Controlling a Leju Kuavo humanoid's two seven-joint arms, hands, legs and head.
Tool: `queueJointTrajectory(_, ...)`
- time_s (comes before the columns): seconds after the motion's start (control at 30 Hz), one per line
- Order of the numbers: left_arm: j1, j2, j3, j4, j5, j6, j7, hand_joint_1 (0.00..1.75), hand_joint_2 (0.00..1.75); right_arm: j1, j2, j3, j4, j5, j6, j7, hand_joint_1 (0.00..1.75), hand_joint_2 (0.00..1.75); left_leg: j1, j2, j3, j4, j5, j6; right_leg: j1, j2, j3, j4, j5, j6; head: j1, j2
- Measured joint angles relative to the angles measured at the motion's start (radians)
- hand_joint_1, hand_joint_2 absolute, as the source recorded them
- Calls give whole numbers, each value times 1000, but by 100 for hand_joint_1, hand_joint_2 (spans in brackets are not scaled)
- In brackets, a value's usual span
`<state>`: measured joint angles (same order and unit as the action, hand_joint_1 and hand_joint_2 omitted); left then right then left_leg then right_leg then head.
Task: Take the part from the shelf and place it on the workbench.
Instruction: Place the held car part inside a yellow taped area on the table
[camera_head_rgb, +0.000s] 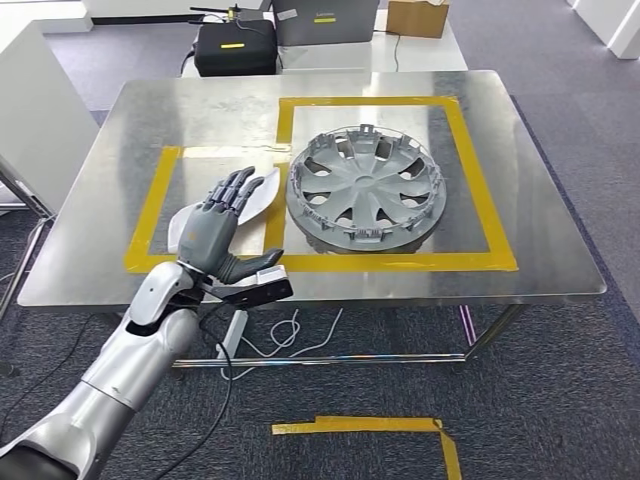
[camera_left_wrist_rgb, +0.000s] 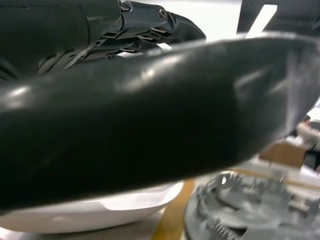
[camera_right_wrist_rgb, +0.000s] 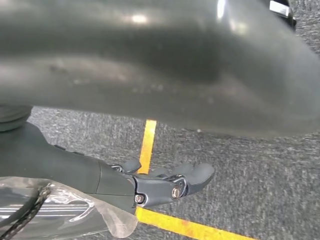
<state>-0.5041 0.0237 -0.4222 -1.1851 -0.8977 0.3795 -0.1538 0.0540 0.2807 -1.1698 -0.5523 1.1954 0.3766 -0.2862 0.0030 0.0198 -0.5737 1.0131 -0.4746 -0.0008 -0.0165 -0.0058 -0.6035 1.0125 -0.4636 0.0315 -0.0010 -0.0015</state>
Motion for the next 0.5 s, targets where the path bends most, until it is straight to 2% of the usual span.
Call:
queueJointTrajectory(0.07,66,11,6,-73,32,61,-37,0,0,3,18,-4,-27,5,15,8,0,0,-1,0,0,0,-1,1,-1,1,0,0,0,0,0,0)
queueJointTrajectory(0.17,204,33,30,-221,124,146,-97,0,0,12,41,-5,-63,2,26,9,0,0,-2,1,1,1,-4,2,-2,2,0,0,-2,2,-1,0)
queueJointTrajectory(0.3,386,54,111,-378,324,203,-196,0,0,22,54,-5,-92,-43,12,12,0,0,-3,1,0,5,-9,7,-3,2,1,0,-5,5,0,0)
queueJointTrajectory(0.4,490,30,239,-404,568,208,-216,0,0,35,58,6,-108,-102,1,46,0,0,-6,1,0,8,-15,15,-7,1,5,-1,-8,11,0,0)
queueJointTrajectory(0.5,543,-20,441,-294,834,142,-304,0,0,52,61,35,-120,-165,-7,91,0,0,-6,2,4,4,-6,26,-10,2,9,-5,-3,22,-1,0)
